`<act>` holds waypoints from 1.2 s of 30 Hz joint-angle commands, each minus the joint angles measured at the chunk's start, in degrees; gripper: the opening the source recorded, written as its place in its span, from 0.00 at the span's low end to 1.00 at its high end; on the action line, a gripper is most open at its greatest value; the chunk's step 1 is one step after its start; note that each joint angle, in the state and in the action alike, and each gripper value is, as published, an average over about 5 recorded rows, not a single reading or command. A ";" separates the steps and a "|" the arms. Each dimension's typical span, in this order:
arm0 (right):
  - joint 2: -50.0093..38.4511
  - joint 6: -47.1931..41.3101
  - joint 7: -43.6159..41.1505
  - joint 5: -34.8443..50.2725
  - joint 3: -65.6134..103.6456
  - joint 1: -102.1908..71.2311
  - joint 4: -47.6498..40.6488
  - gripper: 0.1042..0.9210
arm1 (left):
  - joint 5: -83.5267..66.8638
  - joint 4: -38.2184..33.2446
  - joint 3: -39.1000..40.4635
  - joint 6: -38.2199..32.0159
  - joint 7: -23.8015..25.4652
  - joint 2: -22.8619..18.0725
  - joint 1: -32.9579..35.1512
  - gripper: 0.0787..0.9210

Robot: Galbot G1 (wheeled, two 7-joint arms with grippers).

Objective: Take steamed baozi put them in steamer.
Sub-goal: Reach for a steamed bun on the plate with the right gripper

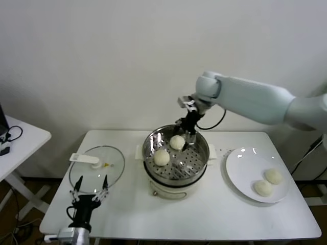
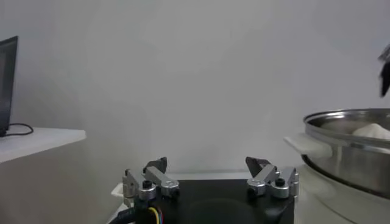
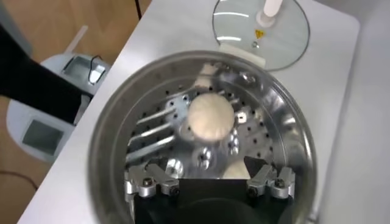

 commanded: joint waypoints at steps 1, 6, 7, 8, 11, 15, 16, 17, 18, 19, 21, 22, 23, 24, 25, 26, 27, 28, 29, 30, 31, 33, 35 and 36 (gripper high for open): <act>-17.74 3.63 -4.22 -7.14 2.22 3.61 7.91 0.88 | 0.42 0.09 0.18 0.20 -0.56 0.20 -0.57 0.88; -28.19 6.74 -5.75 -17.01 9.93 -5.23 9.19 0.88 | 0.50 0.66 0.42 0.32 -0.54 0.73 -1.04 0.88; -29.91 7.30 -5.95 -18.98 12.24 -7.91 9.16 0.88 | 0.61 0.78 0.56 0.28 -0.49 0.79 -1.09 0.88; -31.38 7.80 -6.16 -20.93 14.70 -10.72 9.05 0.88 | 0.72 0.87 0.73 0.23 -0.43 0.84 -1.12 0.88; -34.85 9.07 -6.76 -26.35 22.33 -20.02 8.45 0.88 | 0.95 0.93 1.18 0.11 -0.23 0.93 -1.21 0.88; -36.30 10.55 -6.72 -32.22 26.68 -27.49 6.65 0.88 | 1.00 1.11 1.27 0.05 -0.09 1.11 -1.35 0.88; -36.17 10.98 -6.61 -33.74 26.74 -28.14 6.06 0.88 | 0.98 1.15 1.23 0.04 -0.08 1.15 -1.36 0.88; -35.89 11.48 -6.54 -35.35 26.78 -28.66 5.46 0.88 | 0.97 1.17 1.20 0.00 -0.07 1.17 -1.34 0.88; -35.49 11.98 -6.45 -37.11 26.84 -29.12 4.84 0.88 | 0.95 1.15 1.19 -0.02 -0.07 1.15 -1.31 0.88; -34.99 12.50 -6.27 -39.26 26.91 -29.50 4.26 0.88 | 0.94 1.14 1.19 -0.05 -0.07 1.10 -1.26 0.88; -33.85 13.75 -5.87 -43.56 27.33 -30.59 3.37 0.88 | 0.93 1.08 1.23 -0.08 -0.07 0.90 -1.12 0.88; -33.27 14.18 -5.55 -45.36 27.83 -31.40 2.93 0.88 | 0.93 1.05 1.26 -0.08 -0.07 0.78 -1.06 0.88; -32.69 14.56 -5.26 -46.83 28.48 -32.42 2.50 0.88 | 0.95 1.04 1.28 -0.07 -0.07 0.68 -1.00 0.88; -32.13 14.79 -5.00 -47.60 29.22 -33.53 2.09 0.88 | 0.98 1.04 1.27 -0.06 -0.08 0.60 -0.95 0.88; -31.61 14.78 -4.69 -48.03 29.97 -34.58 1.61 0.88 | 1.00 1.05 1.23 -0.02 -0.10 0.53 -0.92 0.88; -31.16 14.74 -4.45 -48.28 30.78 -35.67 1.22 0.88 | 1.02 1.07 1.17 0.03 -0.13 0.50 -0.88 0.88; -30.75 14.74 -4.28 -48.54 31.60 -36.70 0.90 0.88 | 1.05 1.10 1.08 0.13 -0.18 0.48 -0.85 0.88; -30.41 14.75 -4.12 -48.79 32.44 -37.65 0.64 0.88 | 1.05 1.15 0.99 0.22 -0.23 0.47 -0.84 0.88; -30.13 14.74 -3.98 -48.91 33.24 -38.54 0.42 0.88 | 1.05 1.22 0.90 0.32 -0.28 0.47 -0.83 0.88; -29.93 14.68 -3.85 -48.94 33.90 -39.36 0.30 0.88 | 1.05 1.30 0.83 0.41 -0.32 0.47 -0.84 0.88; -29.75 14.63 -3.68 -48.95 34.58 -40.16 0.21 0.88 | 1.05 1.38 0.78 0.48 -0.34 0.47 -0.86 0.88; -29.39 14.55 -3.31 -49.00 35.53 -41.45 0.07 0.88 | 1.10 1.51 0.75 0.51 -0.36 0.46 -0.90 0.88; -28.98 14.53 -2.78 -49.12 36.44 -42.64 -0.16 0.88 | 1.17 1.58 0.77 0.54 -0.37 0.43 -0.92 0.88; -28.74 14.56 -2.50 -49.21 36.81 -43.08 -0.32 0.88 | 1.22 1.61 0.78 0.55 -0.37 0.41 -0.92 0.88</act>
